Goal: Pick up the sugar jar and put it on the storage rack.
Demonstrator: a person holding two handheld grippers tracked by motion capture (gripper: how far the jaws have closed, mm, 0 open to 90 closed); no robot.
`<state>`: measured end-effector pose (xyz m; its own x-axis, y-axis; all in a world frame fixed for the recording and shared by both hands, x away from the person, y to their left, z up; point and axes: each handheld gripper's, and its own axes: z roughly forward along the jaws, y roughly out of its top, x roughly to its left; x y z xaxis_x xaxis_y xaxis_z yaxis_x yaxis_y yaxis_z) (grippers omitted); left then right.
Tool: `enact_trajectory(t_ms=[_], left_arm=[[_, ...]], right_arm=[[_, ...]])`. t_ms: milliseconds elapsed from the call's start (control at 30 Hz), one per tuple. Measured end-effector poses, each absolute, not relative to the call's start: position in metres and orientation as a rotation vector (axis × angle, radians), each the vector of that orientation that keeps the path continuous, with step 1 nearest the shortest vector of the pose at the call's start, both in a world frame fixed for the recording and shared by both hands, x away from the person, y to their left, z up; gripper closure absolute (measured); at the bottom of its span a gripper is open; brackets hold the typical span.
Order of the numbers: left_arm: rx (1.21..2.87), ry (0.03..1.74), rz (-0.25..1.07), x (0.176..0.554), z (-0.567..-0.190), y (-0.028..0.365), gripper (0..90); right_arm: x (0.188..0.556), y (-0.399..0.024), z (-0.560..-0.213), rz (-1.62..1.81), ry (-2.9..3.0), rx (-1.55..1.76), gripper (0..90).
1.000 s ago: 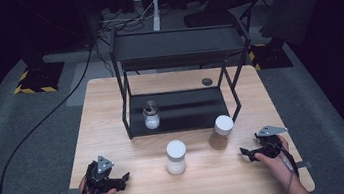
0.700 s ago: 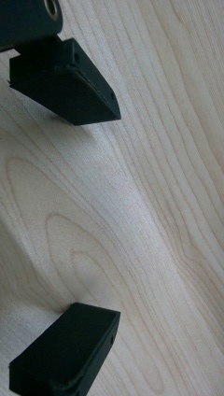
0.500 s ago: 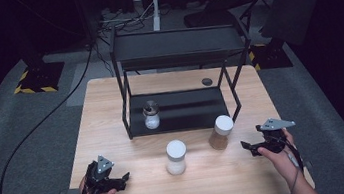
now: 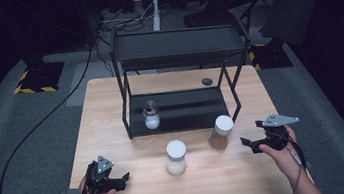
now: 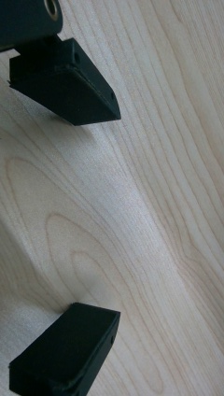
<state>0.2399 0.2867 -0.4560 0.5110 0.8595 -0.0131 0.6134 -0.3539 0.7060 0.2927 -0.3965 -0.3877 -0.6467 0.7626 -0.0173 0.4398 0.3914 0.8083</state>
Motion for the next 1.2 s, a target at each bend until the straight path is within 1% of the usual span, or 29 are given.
enact_trajectory(t_ms=[567,1200], left_arm=[[2.092,1.198,0.479,0.24,-0.456,0.287,5.2],[2.092,1.198,0.479,0.24,-0.456,0.287,5.2]], right_arm=[[0.291,-0.396,-0.389,1.158,2.275,1.034,5.1],[0.287,-0.376,-0.36,1.255,2.297,0.892,5.1]])
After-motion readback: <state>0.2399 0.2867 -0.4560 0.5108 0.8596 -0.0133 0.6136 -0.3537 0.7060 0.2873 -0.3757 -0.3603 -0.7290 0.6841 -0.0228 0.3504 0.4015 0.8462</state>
